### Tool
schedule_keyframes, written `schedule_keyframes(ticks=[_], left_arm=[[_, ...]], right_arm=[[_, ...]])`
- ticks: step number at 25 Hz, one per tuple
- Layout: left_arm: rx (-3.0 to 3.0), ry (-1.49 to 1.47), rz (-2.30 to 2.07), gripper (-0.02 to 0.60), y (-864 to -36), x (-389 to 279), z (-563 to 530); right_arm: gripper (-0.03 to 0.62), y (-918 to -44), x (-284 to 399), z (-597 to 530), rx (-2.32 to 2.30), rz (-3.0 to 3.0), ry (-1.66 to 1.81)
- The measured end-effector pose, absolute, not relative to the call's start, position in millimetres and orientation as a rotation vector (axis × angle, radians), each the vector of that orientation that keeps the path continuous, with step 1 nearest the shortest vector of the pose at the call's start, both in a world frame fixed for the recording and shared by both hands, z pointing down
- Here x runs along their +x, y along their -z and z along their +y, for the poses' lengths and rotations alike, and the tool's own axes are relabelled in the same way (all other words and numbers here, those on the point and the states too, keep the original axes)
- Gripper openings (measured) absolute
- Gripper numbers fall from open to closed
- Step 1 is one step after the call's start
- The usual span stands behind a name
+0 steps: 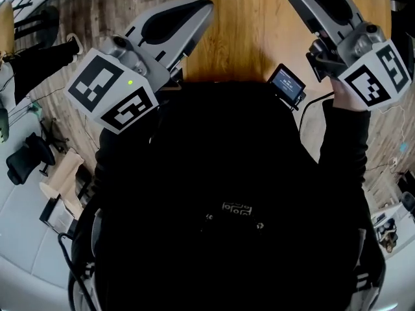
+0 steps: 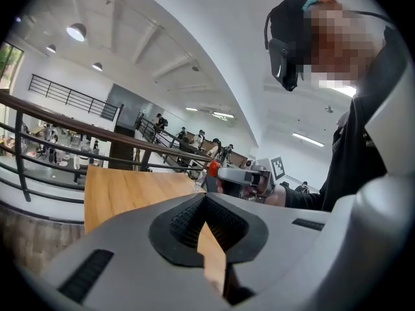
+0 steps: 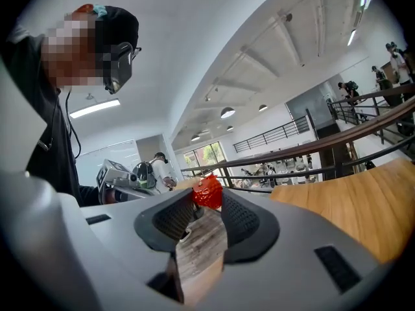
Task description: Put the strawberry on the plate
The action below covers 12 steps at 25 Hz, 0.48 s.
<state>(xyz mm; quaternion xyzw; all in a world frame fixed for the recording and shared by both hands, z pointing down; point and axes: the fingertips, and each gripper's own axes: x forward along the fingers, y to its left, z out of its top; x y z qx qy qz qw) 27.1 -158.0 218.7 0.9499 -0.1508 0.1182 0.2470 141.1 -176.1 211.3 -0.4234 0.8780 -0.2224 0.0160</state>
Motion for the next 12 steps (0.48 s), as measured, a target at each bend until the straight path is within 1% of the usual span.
schedule_keyframes(ticks=[12], left_arm=[[2.574,-0.294,-0.257,-0.002,-236,50,-169]], right_arm=[[0.144,-221,150,-176,-1.486,2.691,0.756]])
